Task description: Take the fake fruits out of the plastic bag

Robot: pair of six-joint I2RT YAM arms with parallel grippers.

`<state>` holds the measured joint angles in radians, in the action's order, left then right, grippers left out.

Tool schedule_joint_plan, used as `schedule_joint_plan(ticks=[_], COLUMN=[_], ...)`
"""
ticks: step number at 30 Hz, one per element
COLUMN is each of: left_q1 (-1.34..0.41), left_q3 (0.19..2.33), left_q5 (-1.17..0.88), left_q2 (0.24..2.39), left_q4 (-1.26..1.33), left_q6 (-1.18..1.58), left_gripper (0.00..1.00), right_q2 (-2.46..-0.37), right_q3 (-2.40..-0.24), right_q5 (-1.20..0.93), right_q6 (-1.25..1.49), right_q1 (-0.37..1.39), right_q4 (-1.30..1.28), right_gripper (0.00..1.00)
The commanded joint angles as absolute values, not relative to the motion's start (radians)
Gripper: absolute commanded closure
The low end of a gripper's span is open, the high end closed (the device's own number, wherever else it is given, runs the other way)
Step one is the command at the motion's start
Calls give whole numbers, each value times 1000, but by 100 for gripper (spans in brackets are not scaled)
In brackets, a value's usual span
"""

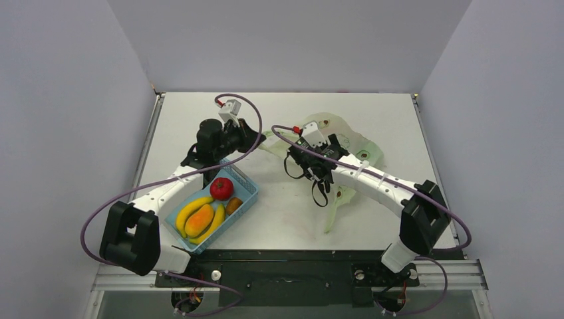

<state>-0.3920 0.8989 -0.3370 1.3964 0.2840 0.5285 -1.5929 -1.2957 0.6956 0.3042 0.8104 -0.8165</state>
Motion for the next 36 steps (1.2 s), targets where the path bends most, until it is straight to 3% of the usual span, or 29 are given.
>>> schedule_joint_plan(ticks=[1, 4, 9, 10, 11, 17, 25, 27, 28, 30, 32, 36], left_q1=[-395, -394, -393, -393, -393, -394, -393, -393, -393, -399, -407, -461], left_q3=[958, 977, 1059, 1075, 1104, 1124, 1223, 1226, 1216, 1161, 1040, 864], left_q5=[-363, -364, -370, -367, -360, -356, -280, -261, -262, -285, -315, -348], left_q2=[1354, 1350, 1363, 1369, 1383, 1392, 1302, 1259, 1230, 1163, 1073, 914], left_q4=[266, 230, 123, 100, 46, -73, -361, -427, -434, -389, -301, -128], left_q6=[552, 557, 563, 565, 576, 641, 587, 555, 544, 547, 574, 664], left_gripper=[100, 100, 100, 100, 94, 65, 56, 46, 35, 18, 8, 3], right_q2=[-1620, -1621, -1604, -1597, -1577, -1485, -1466, -1473, -1473, -1470, -1459, -1454], right_q3=[-1266, -1213, -1190, -1197, -1200, -1253, -1309, -1318, -1317, -1313, -1302, -1317], right_q5=[807, 876, 911, 913, 912, 699, 576, 542, 536, 530, 515, 491], right_q6=[290, 304, 338, 344, 354, 335, 329, 342, 344, 349, 336, 327], right_q1=[779, 747, 712, 719, 722, 702, 628, 603, 598, 597, 597, 594], right_q4=[-756, -733, -747, -758, -778, -799, -836, -853, -852, -852, -831, -826], right_gripper=[30, 42, 94, 97, 100, 100, 100, 100, 100, 100, 100, 100])
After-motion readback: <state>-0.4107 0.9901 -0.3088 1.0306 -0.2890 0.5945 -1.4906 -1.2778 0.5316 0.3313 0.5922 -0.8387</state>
